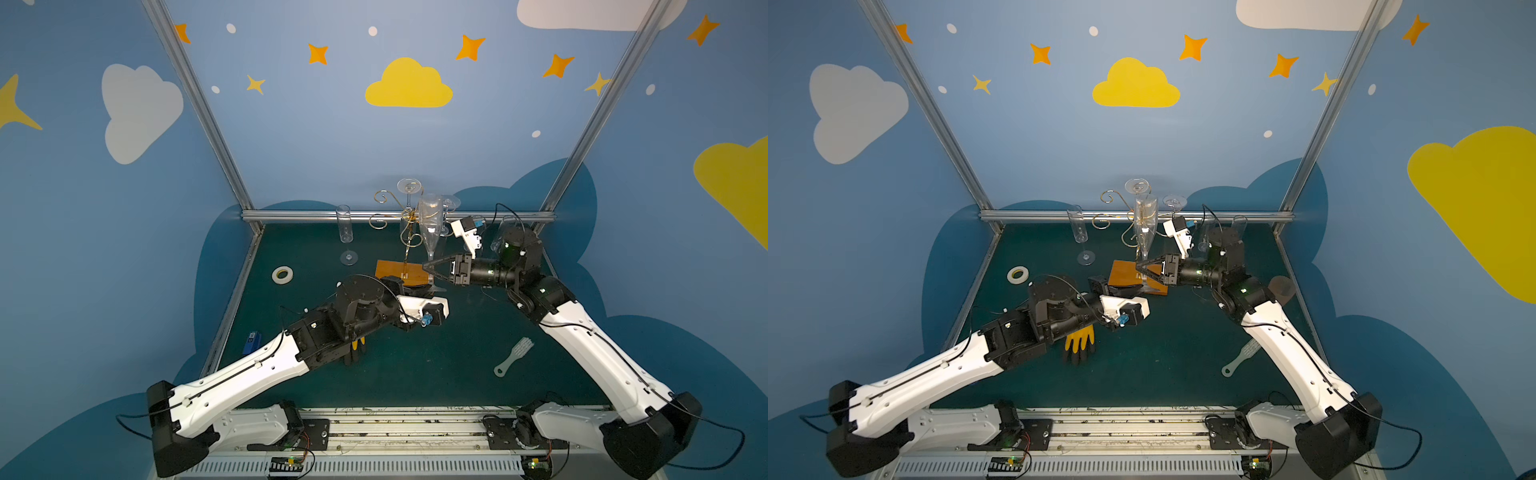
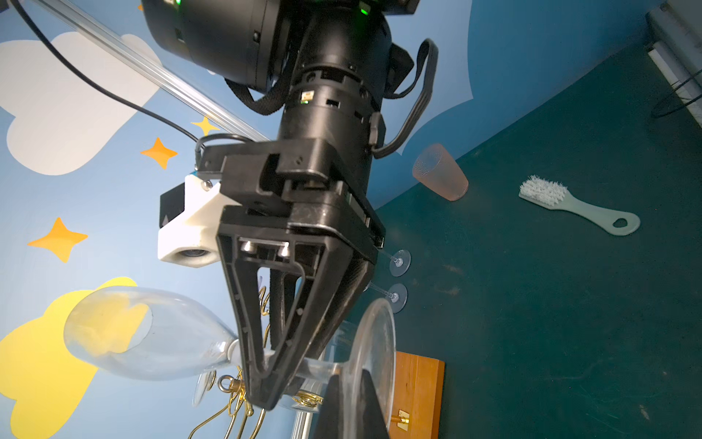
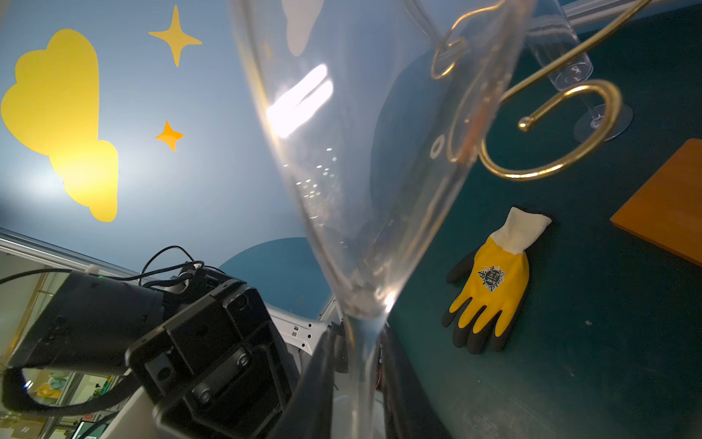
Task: Take the wine glass off the wine glass rack
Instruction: Pick up the wine glass from the wine glass rack.
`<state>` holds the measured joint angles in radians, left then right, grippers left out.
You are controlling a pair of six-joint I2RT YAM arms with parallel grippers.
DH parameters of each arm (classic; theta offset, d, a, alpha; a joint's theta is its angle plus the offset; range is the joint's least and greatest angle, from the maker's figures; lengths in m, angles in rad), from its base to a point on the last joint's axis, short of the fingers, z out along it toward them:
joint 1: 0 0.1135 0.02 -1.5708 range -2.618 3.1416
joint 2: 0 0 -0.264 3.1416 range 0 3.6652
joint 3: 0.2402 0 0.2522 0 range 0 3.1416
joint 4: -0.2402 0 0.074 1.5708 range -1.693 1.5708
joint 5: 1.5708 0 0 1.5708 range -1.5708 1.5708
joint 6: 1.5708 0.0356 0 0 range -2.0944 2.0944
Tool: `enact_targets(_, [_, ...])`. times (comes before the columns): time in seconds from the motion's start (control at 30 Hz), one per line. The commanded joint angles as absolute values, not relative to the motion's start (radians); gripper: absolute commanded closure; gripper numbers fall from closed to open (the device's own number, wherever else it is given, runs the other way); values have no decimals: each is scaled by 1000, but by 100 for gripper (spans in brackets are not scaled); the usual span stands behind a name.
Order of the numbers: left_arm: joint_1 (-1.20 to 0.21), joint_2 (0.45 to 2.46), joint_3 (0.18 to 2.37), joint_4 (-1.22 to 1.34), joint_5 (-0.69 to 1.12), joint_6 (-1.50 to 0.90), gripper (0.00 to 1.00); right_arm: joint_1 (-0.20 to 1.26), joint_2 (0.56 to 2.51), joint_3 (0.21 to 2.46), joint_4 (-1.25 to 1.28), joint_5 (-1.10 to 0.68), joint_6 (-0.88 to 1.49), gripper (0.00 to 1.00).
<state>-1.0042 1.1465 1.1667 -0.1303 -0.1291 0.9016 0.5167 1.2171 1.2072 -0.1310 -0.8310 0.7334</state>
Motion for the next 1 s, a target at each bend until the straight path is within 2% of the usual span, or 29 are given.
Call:
enact_targets(0.0, [-1008,1150,1164,-83,-136,908,95,526,1220,1231,-120,-831,719,87])
enact_targets(0.07, [-1008,1150,1163,-80,-138,907,93,527,1222,1230,-121,-831,718,93])
enact_targets(0.13, [-1009,1148,1159,-75,-138,905,87,528,1223,1228,-125,-827,714,97])
enact_targets(0.17, [-1009,1146,1157,-70,-137,902,81,528,1224,1227,-124,-826,712,100])
enact_targets(0.3, [-1010,1125,1134,-32,-135,881,48,528,1221,1227,-133,-822,697,100])
enact_targets(0.43, [-1010,1092,1119,-12,-143,814,32,528,1202,1224,-172,-788,636,100])
enact_targets(0.67, [-996,1022,1084,54,-229,506,16,530,1113,1149,-200,-630,435,100])
enact_targets(0.83, [-915,983,1090,36,-127,231,7,532,1037,1033,-137,-522,317,100])
enact_targets(0.97, [-818,961,1077,36,37,-1,5,537,1012,964,-117,-480,274,100])
